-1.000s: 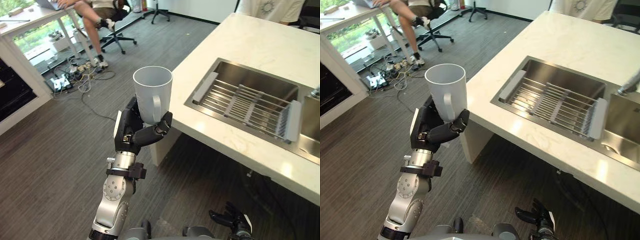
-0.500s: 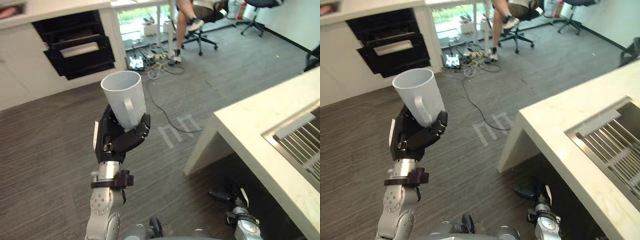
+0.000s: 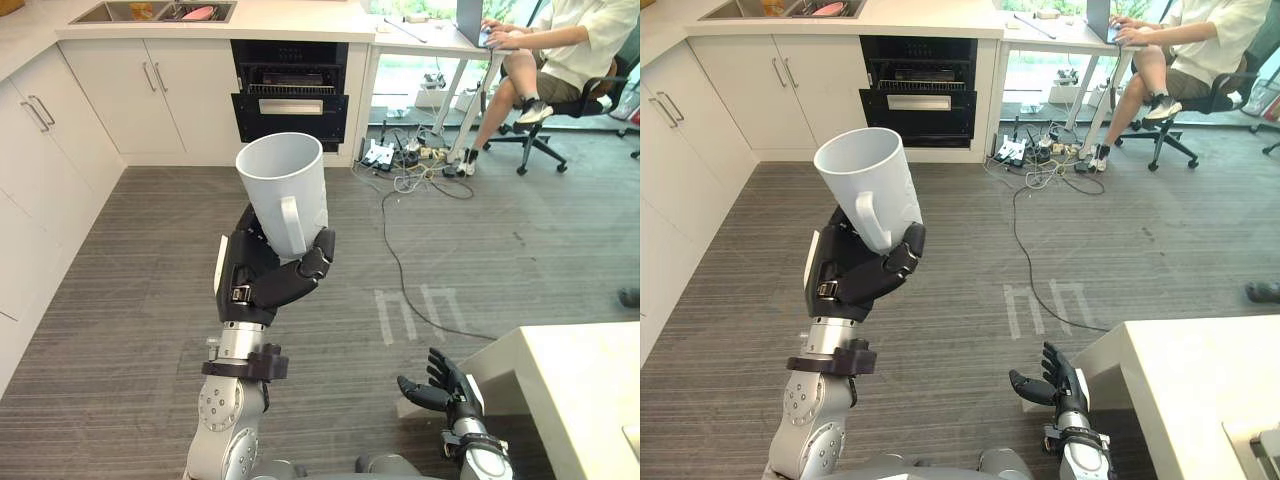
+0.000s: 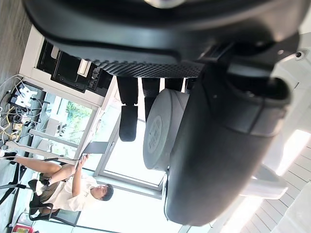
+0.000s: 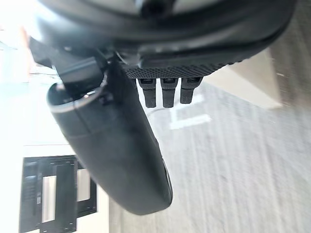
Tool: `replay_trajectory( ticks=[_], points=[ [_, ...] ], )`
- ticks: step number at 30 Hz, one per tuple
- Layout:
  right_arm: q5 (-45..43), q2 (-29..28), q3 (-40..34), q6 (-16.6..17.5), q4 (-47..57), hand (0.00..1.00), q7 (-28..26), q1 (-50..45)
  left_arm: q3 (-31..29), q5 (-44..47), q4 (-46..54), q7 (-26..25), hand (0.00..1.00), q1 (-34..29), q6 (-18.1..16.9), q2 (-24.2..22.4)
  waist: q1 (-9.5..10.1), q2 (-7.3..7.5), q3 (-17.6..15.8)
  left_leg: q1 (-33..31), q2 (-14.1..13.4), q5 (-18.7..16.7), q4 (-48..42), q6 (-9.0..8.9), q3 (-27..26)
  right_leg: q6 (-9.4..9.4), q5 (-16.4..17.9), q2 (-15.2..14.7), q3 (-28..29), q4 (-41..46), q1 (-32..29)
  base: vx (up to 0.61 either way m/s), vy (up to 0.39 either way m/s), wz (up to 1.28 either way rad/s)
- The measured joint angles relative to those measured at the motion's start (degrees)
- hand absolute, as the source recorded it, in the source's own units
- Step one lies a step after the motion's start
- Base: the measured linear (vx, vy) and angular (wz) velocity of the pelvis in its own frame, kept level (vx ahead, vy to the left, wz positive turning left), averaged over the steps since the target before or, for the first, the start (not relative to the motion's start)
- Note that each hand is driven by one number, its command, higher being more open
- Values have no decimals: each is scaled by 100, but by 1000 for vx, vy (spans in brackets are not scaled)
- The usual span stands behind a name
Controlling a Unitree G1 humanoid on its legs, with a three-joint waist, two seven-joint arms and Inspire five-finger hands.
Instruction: Walk over to the sink, pick up the cup, carry it to the dishwasher, place the cup inside the dishwasher, then close the dishwasher door
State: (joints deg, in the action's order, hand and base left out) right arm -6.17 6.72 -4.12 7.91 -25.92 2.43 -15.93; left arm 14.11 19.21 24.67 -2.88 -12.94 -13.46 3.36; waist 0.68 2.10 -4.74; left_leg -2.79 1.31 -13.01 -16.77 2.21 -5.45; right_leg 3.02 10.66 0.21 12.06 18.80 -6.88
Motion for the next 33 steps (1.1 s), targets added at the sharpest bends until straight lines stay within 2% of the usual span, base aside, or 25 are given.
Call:
replay_trajectory(
  ticks=[2,3,9,15,17,19,21,23,24,25,26,27,28,30,33],
  points=[
    [161,-11,23,-3,-85,90,3,-43,-1,-1,-48,38,30,-47,1,13,-1,-12,44,45,-1,36,95,-35,-2,-6,-26,2,13,-100,44,23,-13,-2],
    [534,4,345,-38,-922,90,-7,-252,-147,-15,-323,26,30,-424,2,247,-71,-51,104,247,-63,604,784,-92,18,-90,-653,55,31,-840,263,0,0,0],
    [531,4,336,-37,-924,90,-9,-269,-162,-15,-342,23,30,-418,1,240,-90,-48,102,300,-82,602,807,-94,-61,-90,-656,79,107,-845,267,0,-1,-7],
    [337,-16,112,-40,-997,90,2,-303,-109,-26,-996,15,30,-277,95,208,-318,-46,105,476,-120,600,866,-121,-145,-94,-656,94,95,-865,420,-1,-5,-5],
    [274,-20,-5,-41,-1119,90,2,-333,-110,-75,-1214,6,30,-208,190,206,-320,-42,104,485,-125,606,873,-137,-108,-98,-657,92,47,-867,452,-17,-31,12],
    [113,-18,-82,-75,-1301,90,9,-338,-125,-117,-1388,-27,30,-139,267,213,-321,-27,96,473,-110,609,897,-186,29,-109,-651,65,-73,-875,507,-37,-45,36],
    [-4,-28,-179,-112,-1442,90,11,-337,-145,-121,-1441,-97,30,-114,338,234,-319,-8,71,334,-50,621,858,-247,350,-127,-634,-27,-404,-878,520,-38,-53,70],
    [-102,-29,-224,-115,-1488,90,18,-322,-189,-120,-1441,-103,30,-76,338,234,-316,6,36,131,-74,616,700,-266,396,-130,-617,-128,-751,-885,520,-55,-38,103],
    [-126,-26,-250,-114,-1544,90,24,-276,-260,-120,-1441,-111,30,-30,338,229,-314,18,4,-78,-200,559,516,-305,160,-129,-597,-216,-1057,-882,521,-82,-38,144],
    [-156,-26,-291,-114,-1609,90,30,-199,-370,-120,-1441,-152,30,28,338,208,-294,27,-67,-221,-440,537,336,-331,-383,-119,-573,-298,-1355,-876,540,-87,-32,132],
    [-156,-24,-315,-113,-1625,90,34,-148,-428,-118,-1442,-188,30,64,338,206,-299,20,-112,-276,-569,535,247,-329,-663,-100,-547,-337,-1496,-873,561,-104,20,134],
    [-157,-16,-366,-113,-1664,90,59,7,-582,-116,-1442,-224,30,117,337,204,-302,10,-226,-361,-841,536,57,-324,-1279,-33,-450,-461,-1752,-800,586,-93,56,103],
    [-155,-16,-388,-113,-1683,90,71,69,-614,-116,-1442,-225,30,120,336,207,-293,10,-267,-376,-867,522,-7,-301,-1395,3,-380,-517,-1838,-747,572,-115,116,92],
    [-153,-9,-387,-114,-1757,90,86,263,-787,-114,-1442,-236,30,65,334,261,-108,5,-282,-444,-694,423,-100,-175,-1336,127,-215,-705,-1911,-670,575,-41,157,36],
    [-147,-2,-391,-114,-1753,90,89,419,-841,-115,-1430,-233,30,65,324,345,-80,23,-289,-611,-480,225,-318,-34,-1263,295,-51,-961,-1986,-444,455,62,199,25]
  ],
)
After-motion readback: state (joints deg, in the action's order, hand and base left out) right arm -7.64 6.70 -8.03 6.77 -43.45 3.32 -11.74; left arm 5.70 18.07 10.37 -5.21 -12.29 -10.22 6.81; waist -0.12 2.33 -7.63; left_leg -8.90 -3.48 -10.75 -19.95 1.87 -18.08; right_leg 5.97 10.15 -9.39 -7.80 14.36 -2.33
